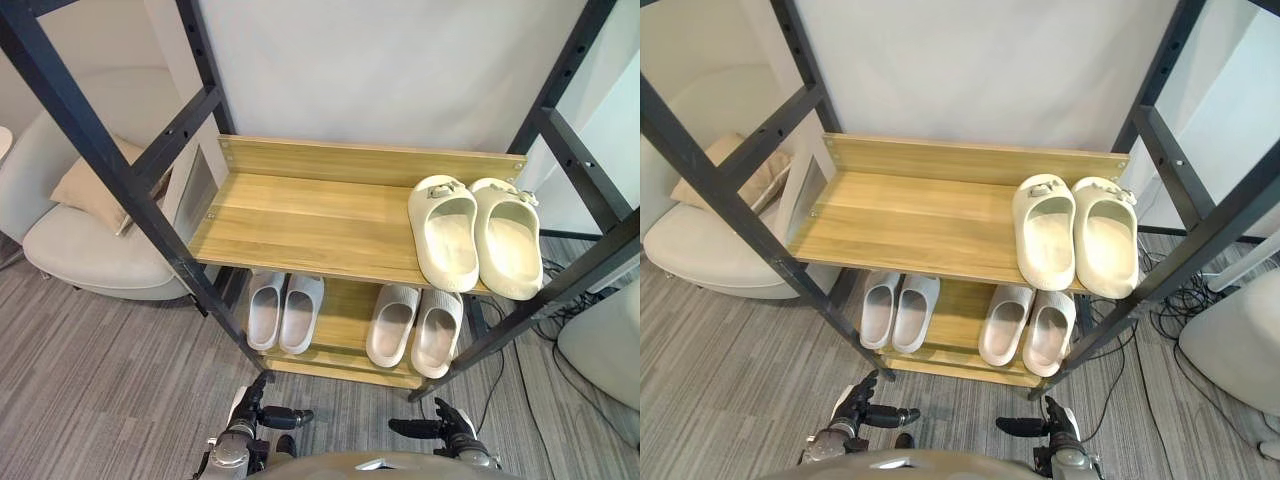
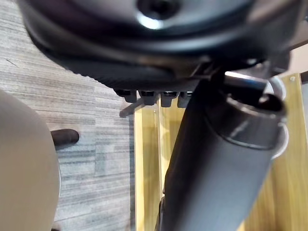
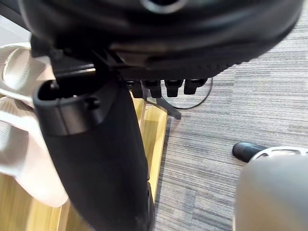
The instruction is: Organize the slippers on the shoe rack
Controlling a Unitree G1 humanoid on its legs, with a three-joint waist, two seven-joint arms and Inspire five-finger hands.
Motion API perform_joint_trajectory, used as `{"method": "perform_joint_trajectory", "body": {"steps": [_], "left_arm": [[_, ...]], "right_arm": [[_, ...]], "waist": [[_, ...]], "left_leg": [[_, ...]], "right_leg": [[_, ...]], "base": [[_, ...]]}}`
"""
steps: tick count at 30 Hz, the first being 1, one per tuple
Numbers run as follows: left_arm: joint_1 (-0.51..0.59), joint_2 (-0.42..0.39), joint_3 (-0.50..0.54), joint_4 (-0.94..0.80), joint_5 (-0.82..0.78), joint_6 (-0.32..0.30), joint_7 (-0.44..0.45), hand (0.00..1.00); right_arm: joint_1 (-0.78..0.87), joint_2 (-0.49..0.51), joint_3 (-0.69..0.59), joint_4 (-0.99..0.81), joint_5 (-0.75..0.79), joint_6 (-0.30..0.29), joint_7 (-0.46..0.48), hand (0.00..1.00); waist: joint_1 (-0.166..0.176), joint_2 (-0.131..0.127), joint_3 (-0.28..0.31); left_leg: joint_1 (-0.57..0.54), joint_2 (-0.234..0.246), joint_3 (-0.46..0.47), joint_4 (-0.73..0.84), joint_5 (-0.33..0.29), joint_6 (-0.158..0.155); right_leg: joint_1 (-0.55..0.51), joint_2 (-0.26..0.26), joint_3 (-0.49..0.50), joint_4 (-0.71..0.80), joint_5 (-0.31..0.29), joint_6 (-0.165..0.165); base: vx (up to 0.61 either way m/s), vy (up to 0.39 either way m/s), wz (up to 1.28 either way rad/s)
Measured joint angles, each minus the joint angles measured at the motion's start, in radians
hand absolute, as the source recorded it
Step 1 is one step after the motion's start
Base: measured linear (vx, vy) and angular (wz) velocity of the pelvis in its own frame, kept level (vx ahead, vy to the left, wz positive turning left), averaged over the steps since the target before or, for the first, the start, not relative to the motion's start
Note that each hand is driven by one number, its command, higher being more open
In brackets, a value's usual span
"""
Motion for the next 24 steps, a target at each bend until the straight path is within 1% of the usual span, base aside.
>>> {"method": "perform_joint_trajectory", "body": {"steps": [2,3,4,5,6,7,8,9,10,11,12,13,14,15,16,17,18,19,21,22,23,24], "left_arm": [[-0.013,-0.011,0.033,0.02,-0.001,-0.001,0.024,1.0],[-0.03,-0.014,0.047,0.038,-0.001,0.0,0.041,1.0],[-0.03,-0.014,0.048,0.039,-0.001,0.0,0.042,1.0],[-0.044,-0.009,0.048,0.049,-0.001,0.0,0.05,1.0],[-0.061,-0.006,0.047,0.062,-0.001,0.0,0.049,1.0],[-0.067,-0.004,0.048,0.064,-0.001,0.001,0.049,1.0],[-0.07,-0.001,0.05,0.064,0.0,0.001,0.049,1.0],[-0.072,-0.001,0.054,0.063,0.0,0.0,0.049,1.0],[-0.074,-0.002,0.077,0.064,0.0,0.0,0.048,1.0],[-0.072,-0.003,0.08,0.064,0.0,0.0,0.052,1.0],[-0.068,-0.002,0.086,0.06,0.0,0.0,0.058,1.0],[-0.071,-0.003,0.088,0.054,-0.001,0.0,0.063,1.0],[-0.078,-0.007,0.086,0.05,0.0,-0.001,0.064,1.0],[-0.08,-0.019,0.086,0.046,0.0,-0.001,0.065,1.0],[-0.082,-0.034,0.082,0.044,0.0,-0.002,0.063,1.0],[-0.088,-0.035,0.08,0.046,0.0,-0.002,0.065,1.0],[-0.113,-0.043,0.07,0.068,0.001,0.001,0.069,1.0],[-0.12,-0.048,0.054,0.073,0.001,0.0,0.07,1.0],[-0.12,-0.053,0.041,0.071,0.001,-0.004,0.075,1.0],[-0.118,-0.044,0.031,0.072,0.002,-0.013,0.084,1.0],[-0.123,-0.041,0.03,0.074,0.003,-0.012,0.081,1.0],[-0.135,-0.034,0.029,0.073,0.009,-0.012,0.077,1.0]], "right_arm": [[-0.022,0.01,0.001,0.002,0.0,0.0,-0.003,1.0],[-0.046,0.034,0.003,0.002,0.0,0.0,-0.003,1.0],[-0.047,0.035,0.003,0.002,0.0,0.0,-0.003,1.0],[-0.066,0.051,0.007,-0.001,-0.001,0.0,0.001,1.0],[-0.071,0.057,0.012,-0.007,-0.001,-0.002,-0.001,1.0],[-0.071,0.059,0.013,-0.014,-0.001,-0.002,-0.001,1.0],[-0.069,0.064,0.016,-0.024,-0.001,-0.004,-0.003,1.0],[-0.067,0.065,0.018,-0.025,-0.001,-0.003,-0.004,1.0],[-0.068,0.067,0.025,-0.029,-0.001,-0.003,-0.002,1.0],[-0.066,0.068,0.031,-0.028,-0.001,-0.003,-0.002,1.0],[-0.067,0.073,0.041,-0.03,-0.001,-0.005,-0.002,1.0],[-0.07,0.077,0.047,-0.032,-0.001,-0.01,-0.001,1.0],[-0.079,0.078,0.051,-0.037,-0.001,-0.014,-0.001,1.0],[-0.095,0.075,0.053,-0.038,-0.001,-0.019,-0.002,1.0],[-0.113,0.076,0.057,-0.038,0.0,-0.021,-0.004,1.0],[-0.129,0.076,0.071,-0.038,0.0,-0.024,-0.007,1.0],[-0.139,0.069,0.075,-0.039,0.0,-0.028,-0.013,1.0],[-0.127,0.067,0.072,-0.037,0.001,-0.028,-0.021,1.0],[-0.108,0.069,0.072,-0.037,0.001,-0.029,-0.023,1.0],[-0.101,0.077,0.07,-0.035,0.001,-0.028,-0.024,1.0],[-0.102,0.081,0.058,-0.035,0.0,-0.029,-0.025,1.0],[-0.101,0.083,0.027,-0.033,0.001,-0.028,-0.031,1.0]], "waist": [[0.004,0.005,0.012],[0.006,0.005,0.034],[0.006,0.005,0.034],[0.004,0.001,0.051],[0.003,-0.005,0.061],[0.003,-0.009,0.063],[0.004,-0.016,0.064],[0.004,-0.02,0.065],[0.003,-0.029,0.072],[0.006,-0.033,0.071],[0.014,-0.035,0.07],[0.029,-0.041,0.067],[0.038,-0.04,0.068],[0.054,-0.017,0.067],[0.064,-0.001,0.059],[0.066,0.007,0.062],[0.054,0.044,0.088],[0.054,0.064,0.102],[0.058,0.07,0.104],[0.056,0.067,0.106],[0.051,0.067,0.112],[0.049,0.053,0.12]], "left_leg": [[-0.005,0.006,0.017,0.0,0.0,0.001],[-0.014,0.011,0.041,0.003,-0.001,0.005],[-0.014,0.011,0.042,0.003,-0.001,0.005],[-0.024,0.01,0.053,0.006,-0.003,0.007],[-0.041,0.009,0.061,0.009,0.006,0.02],[-0.056,0.008,0.062,0.022,0.004,0.024],[-0.078,0.009,0.062,0.048,-0.005,0.038],[-0.091,0.009,0.063,0.062,-0.009,0.045],[-0.103,-0.009,0.051,0.084,-0.011,0.05],[-0.102,-0.014,0.039,0.092,-0.01,0.051],[-0.108,-0.022,0.019,0.112,-0.009,0.052],[-0.135,-0.029,0.011,0.14,-0.008,0.05],[-0.159,-0.03,0.009,0.163,-0.006,0.047],[-0.194,-0.021,0.007,0.177,0.0,0.039],[-0.246,-0.016,0.003,0.185,0.017,0.034],[-0.277,-0.012,-0.011,0.189,0.034,0.03],[-0.295,0.003,-0.054,0.191,0.057,0.021],[-0.296,0.018,-0.097,0.182,0.084,0.011],[-0.293,0.027,-0.119,0.157,0.119,0.001],[-0.284,0.03,-0.113,0.074,0.19,-0.039],[-0.297,0.032,-0.07,0.107,0.154,-0.052],[-0.321,0.02,0.005,0.227,0.073,0.016]], "right_leg": [[-0.027,0.001,0.024,0.02,0.0,0.0],[-0.071,0.0,0.049,0.062,-0.004,-0.002],[-0.072,0.0,0.049,0.065,-0.004,-0.002],[-0.117,-0.007,0.065,0.128,-0.024,0.002],[-0.177,-0.018,0.071,0.214,-0.031,0.006],[-0.202,-0.022,0.073,0.25,-0.031,0.007],[-0.206,-0.028,0.074,0.251,-0.035,0.026],[-0.208,-0.037,0.074,0.266,-0.054,0.034],[-0.248,-0.063,0.071,0.493,-0.137,0.051],[-0.246,-0.067,0.077,0.58,-0.156,0.056],[-0.223,-0.064,0.08,0.652,-0.163,0.061],[-0.205,-0.063,0.094,0.622,-0.177,0.059],[-0.201,-0.051,0.106,0.576,-0.191,0.05],[-0.193,-0.026,0.123,0.504,-0.202,0.031],[-0.186,-0.005,0.124,0.418,-0.219,0.001],[-0.178,0.005,0.117,0.36,-0.233,-0.024],[-0.151,0.034,0.08,0.307,-0.207,-0.043],[-0.121,0.061,0.039,0.273,-0.189,-0.059],[-0.117,0.081,0.009,0.275,-0.184,-0.065],[-0.135,0.077,-0.042,0.28,-0.175,-0.092],[-0.144,0.073,-0.069,0.284,-0.172,-0.098],[-0.168,0.041,-0.098,0.299,-0.168,-0.102]], "base": [[-0.08,0.04,-0.38],[-0.07,0.038,-0.33],[-0.06,0.031,-0.41],[-0.08,0.039,-0.23],[-0.08,0.043,-0.22],[-0.12,0.049,-0.04],[-0.06,0.026,0.08],[-0.08,-0.016,0.26],[-0.03,-0.045,0.36],[-0.03,-0.122,0.52],[-0.05,-0.151,0.43],[-0.08,-0.157,0.32],[-0.12,-0.102,0.09],[-0.15,-0.087,0.02],[-0.2,-0.129,0.05],[-0.27,-0.165,0.44],[-0.31,-0.147,0.79],[-0.28,-0.108,0.91],[-0.26,-0.081,0.66],[-0.23,-0.057,0.71],[-0.29,-0.036,0.93],[-0.17,-0.013,0.94]]}}
